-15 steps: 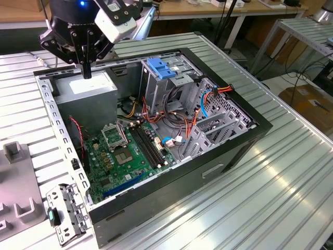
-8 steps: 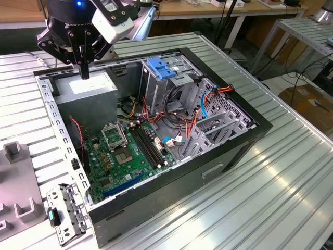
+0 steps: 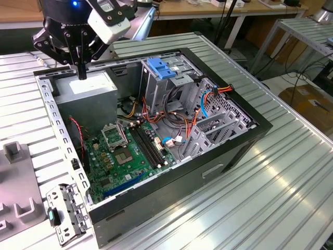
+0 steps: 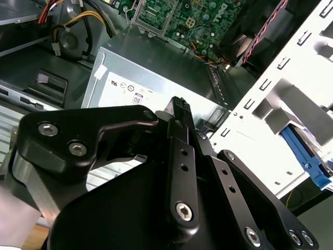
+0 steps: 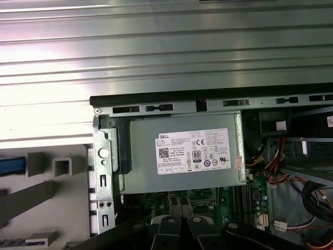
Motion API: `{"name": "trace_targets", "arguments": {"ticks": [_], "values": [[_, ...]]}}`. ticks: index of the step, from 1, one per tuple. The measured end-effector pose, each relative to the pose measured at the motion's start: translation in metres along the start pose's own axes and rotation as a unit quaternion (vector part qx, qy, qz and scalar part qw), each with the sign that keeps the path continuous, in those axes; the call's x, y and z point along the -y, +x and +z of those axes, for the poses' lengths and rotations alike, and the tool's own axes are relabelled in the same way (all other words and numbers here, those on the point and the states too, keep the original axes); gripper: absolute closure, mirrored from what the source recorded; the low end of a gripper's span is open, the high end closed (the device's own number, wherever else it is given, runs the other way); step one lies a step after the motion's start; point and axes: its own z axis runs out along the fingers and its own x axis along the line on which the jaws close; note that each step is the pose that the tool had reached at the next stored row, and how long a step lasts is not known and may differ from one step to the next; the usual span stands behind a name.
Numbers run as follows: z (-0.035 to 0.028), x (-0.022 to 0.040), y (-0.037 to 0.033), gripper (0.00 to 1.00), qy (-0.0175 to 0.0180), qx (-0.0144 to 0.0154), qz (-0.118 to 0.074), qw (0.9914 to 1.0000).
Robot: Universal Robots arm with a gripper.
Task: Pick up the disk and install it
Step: 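Reach for the disk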
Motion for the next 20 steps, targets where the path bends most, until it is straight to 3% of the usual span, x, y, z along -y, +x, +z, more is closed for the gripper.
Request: {"name": "trace_targets", "arguments": {"ticks": [7,20], "values": [[-0.0003,0.0006,0.0085,0.89,0.0000,0.0000,0.000,1.00000],[-0.0009,0.0026,0.0343,0.89,0.0000,-0.0001,0.000,1.00000]]}}
